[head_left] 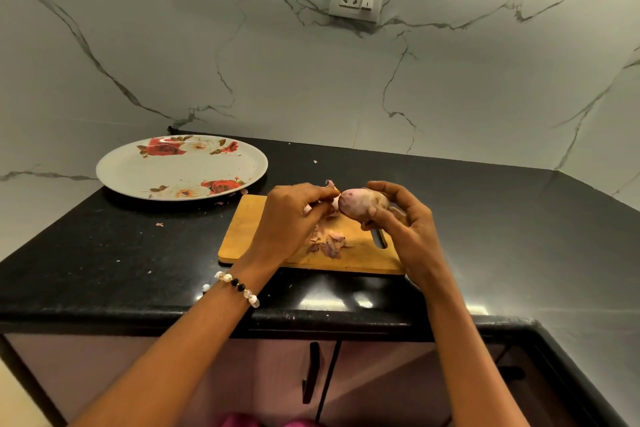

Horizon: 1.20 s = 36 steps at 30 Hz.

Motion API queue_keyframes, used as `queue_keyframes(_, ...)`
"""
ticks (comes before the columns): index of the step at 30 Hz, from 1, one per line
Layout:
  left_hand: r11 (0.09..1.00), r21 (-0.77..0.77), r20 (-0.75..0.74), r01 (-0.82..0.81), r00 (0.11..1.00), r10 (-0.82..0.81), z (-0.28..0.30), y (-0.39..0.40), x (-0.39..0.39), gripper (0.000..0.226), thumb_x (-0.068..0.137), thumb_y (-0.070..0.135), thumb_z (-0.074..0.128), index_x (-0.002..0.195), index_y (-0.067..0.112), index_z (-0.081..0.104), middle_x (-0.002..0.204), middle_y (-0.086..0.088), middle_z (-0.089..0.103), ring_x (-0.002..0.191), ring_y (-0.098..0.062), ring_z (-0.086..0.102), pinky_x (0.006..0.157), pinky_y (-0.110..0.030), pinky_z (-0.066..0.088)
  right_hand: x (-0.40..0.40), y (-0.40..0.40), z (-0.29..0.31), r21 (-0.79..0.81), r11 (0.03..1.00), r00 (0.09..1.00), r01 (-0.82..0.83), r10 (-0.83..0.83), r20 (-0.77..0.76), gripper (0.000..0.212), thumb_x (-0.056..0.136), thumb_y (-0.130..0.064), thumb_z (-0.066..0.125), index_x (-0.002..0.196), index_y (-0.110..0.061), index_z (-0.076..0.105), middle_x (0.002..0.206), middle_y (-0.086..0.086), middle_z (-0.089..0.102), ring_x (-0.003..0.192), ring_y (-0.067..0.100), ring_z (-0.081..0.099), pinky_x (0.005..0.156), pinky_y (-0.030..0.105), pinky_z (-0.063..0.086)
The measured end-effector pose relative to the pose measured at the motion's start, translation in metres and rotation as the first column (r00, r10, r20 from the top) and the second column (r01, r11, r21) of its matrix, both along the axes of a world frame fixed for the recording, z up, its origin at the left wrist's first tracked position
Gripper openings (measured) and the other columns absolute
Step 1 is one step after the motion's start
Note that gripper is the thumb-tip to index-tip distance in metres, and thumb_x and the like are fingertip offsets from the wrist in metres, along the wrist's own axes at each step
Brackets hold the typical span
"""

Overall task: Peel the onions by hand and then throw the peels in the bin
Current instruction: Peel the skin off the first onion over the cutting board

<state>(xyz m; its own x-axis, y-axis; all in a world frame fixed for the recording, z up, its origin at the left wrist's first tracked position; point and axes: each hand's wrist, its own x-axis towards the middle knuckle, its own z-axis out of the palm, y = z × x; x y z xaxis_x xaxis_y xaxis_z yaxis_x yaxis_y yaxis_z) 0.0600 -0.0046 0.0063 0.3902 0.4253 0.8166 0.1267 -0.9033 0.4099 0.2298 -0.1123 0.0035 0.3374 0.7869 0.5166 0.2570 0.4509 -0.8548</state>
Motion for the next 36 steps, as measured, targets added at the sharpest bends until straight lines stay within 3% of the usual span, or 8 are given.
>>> queue_keyframes(2, 0.999, 0.023, -0.026, 0.038, 0.999, -0.037, 0.0, 0.001, 0.001, 0.028, 0.078, 0.01, 0.075, 0.107, 0.011, 0.072, 0.105, -0.005, 0.069, 0.095, -0.002, 0.058, 0.082, -0.004, 0.044, 0.0, 0.001, 0.0, 0.001, 0.999, 0.998, 0.05, -0.05, -0.047, 0.026, 0.091, -0.022, 0.064, 0.112, -0.008, 0.065, 0.1, 0.014, 0.068, 0.073, 0.034, 0.069, 0.061, 0.032, 0.058)
queue_keyframes(4, 0.997, 0.005, -0.041, 0.073, 0.997, -0.072, 0.001, 0.001, 0.003, 0.037, 0.075, 0.01, 0.078, 0.111, 0.01, 0.07, 0.113, -0.005, 0.064, 0.101, -0.002, 0.055, 0.086, -0.003, 0.042, -0.001, 0.002, 0.001, -0.024, 0.996, 0.993, 0.082, -0.084, -0.087, 0.027, 0.092, -0.03, 0.061, 0.105, -0.006, 0.067, 0.09, 0.013, 0.071, 0.063, 0.038, 0.068, 0.054, 0.032, 0.057)
queue_keyframes(8, 0.984, -0.049, -0.07, 0.172, 0.982, -0.175, 0.002, -0.003, 0.004, 0.052, 0.073, 0.017, 0.08, 0.121, 0.006, 0.064, 0.112, -0.007, 0.067, 0.092, -0.002, 0.062, 0.08, -0.003, 0.044, -0.003, 0.002, 0.002, -0.073, 0.996, 0.993, 0.055, -0.062, -0.097, 0.034, 0.09, -0.033, 0.057, 0.103, -0.003, 0.066, 0.085, 0.017, 0.073, 0.061, 0.039, 0.069, 0.052, 0.032, 0.058)
queue_keyframes(13, 0.985, -0.079, -0.044, 0.151, 0.987, -0.155, 0.001, -0.001, 0.003, 0.045, 0.076, 0.013, 0.078, 0.118, 0.005, 0.066, 0.104, -0.008, 0.071, 0.085, -0.005, 0.065, 0.069, -0.002, 0.045, -0.007, 0.0, 0.002, -0.083, 0.996, 0.998, 0.017, -0.021, -0.057, 0.034, 0.09, -0.034, 0.057, 0.103, -0.004, 0.066, 0.077, 0.019, 0.071, 0.052, 0.031, 0.065, 0.036, 0.026, 0.047)
queue_keyframes(20, 0.973, -0.129, 0.102, 0.19, 0.979, -0.178, 0.004, -0.003, 0.0, 0.027, 0.083, 0.012, 0.071, 0.11, 0.013, 0.071, 0.102, 0.002, 0.072, 0.092, -0.003, 0.066, 0.074, -0.012, 0.052, -0.011, -0.001, 0.004, -0.039, 0.999, 0.999, -0.002, 0.004, 0.044, 0.031, 0.087, -0.023, 0.062, 0.116, -0.011, 0.064, 0.084, 0.013, 0.07, 0.057, 0.019, 0.062, 0.046, 0.02, 0.048)
queue_keyframes(28, 0.981, 0.005, -0.022, 0.193, 0.981, -0.192, 0.001, -0.002, 0.002, 0.032, 0.078, 0.014, 0.075, 0.111, 0.014, 0.071, 0.11, -0.005, 0.069, 0.101, -0.008, 0.063, 0.08, -0.008, 0.049, -0.005, -0.002, 0.002, -0.068, 0.997, 0.999, 0.049, -0.049, -0.001, 0.031, 0.091, -0.032, 0.058, 0.106, -0.008, 0.069, 0.072, 0.016, 0.069, 0.044, 0.025, 0.057, 0.032, 0.023, 0.041)
queue_keyframes(36, 0.99, 0.026, -0.041, 0.136, 0.99, -0.135, 0.002, -0.002, 0.002, 0.022, 0.075, 0.009, 0.079, 0.096, 0.012, 0.074, 0.098, -0.005, 0.066, 0.081, -0.004, 0.061, 0.069, -0.004, 0.046, -0.006, -0.003, 0.004, -0.076, 0.995, 0.998, 0.06, -0.06, 0.007, 0.031, 0.089, -0.035, 0.06, 0.101, -0.008, 0.071, 0.067, 0.019, 0.067, 0.042, 0.03, 0.054, 0.031, 0.023, 0.039)
